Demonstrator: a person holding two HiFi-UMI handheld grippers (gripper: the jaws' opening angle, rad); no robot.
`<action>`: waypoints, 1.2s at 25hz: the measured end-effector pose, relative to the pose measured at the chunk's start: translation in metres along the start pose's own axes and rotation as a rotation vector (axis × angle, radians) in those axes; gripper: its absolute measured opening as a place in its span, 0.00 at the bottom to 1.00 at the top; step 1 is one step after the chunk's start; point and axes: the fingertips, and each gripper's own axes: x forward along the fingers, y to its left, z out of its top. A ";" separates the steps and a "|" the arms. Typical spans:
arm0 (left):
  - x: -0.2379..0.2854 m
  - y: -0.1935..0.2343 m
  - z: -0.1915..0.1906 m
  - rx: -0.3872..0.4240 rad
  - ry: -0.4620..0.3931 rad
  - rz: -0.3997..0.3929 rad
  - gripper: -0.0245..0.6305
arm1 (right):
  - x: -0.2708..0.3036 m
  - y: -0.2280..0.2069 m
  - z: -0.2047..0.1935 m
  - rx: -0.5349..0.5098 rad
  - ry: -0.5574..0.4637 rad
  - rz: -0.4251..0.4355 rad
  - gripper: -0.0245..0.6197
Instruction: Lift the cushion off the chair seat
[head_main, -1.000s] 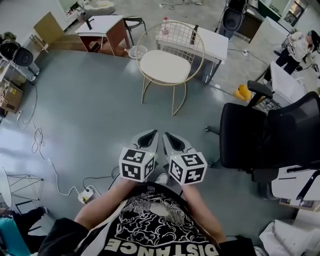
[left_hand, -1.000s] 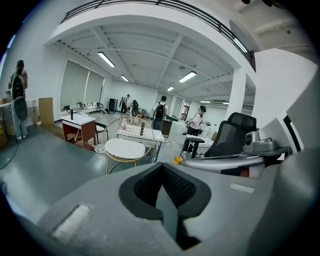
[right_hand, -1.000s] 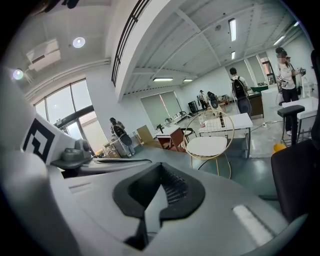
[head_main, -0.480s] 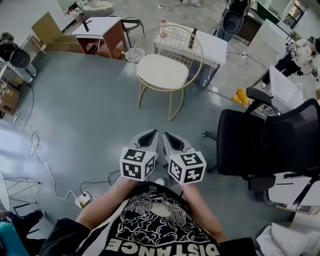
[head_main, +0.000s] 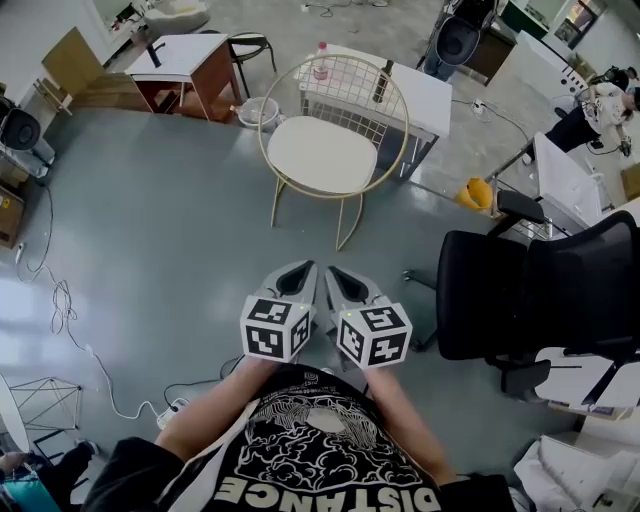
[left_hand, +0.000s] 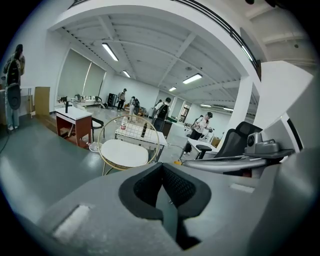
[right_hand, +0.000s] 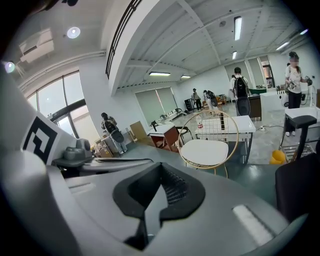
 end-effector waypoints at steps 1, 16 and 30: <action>0.003 0.007 0.005 -0.004 0.001 -0.007 0.03 | 0.007 0.000 0.004 0.001 0.003 -0.008 0.03; 0.039 0.092 0.053 -0.037 0.015 -0.097 0.03 | 0.097 0.007 0.048 -0.005 0.027 -0.110 0.03; 0.085 0.106 0.060 -0.040 0.046 -0.123 0.03 | 0.129 -0.023 0.067 0.007 0.012 -0.123 0.03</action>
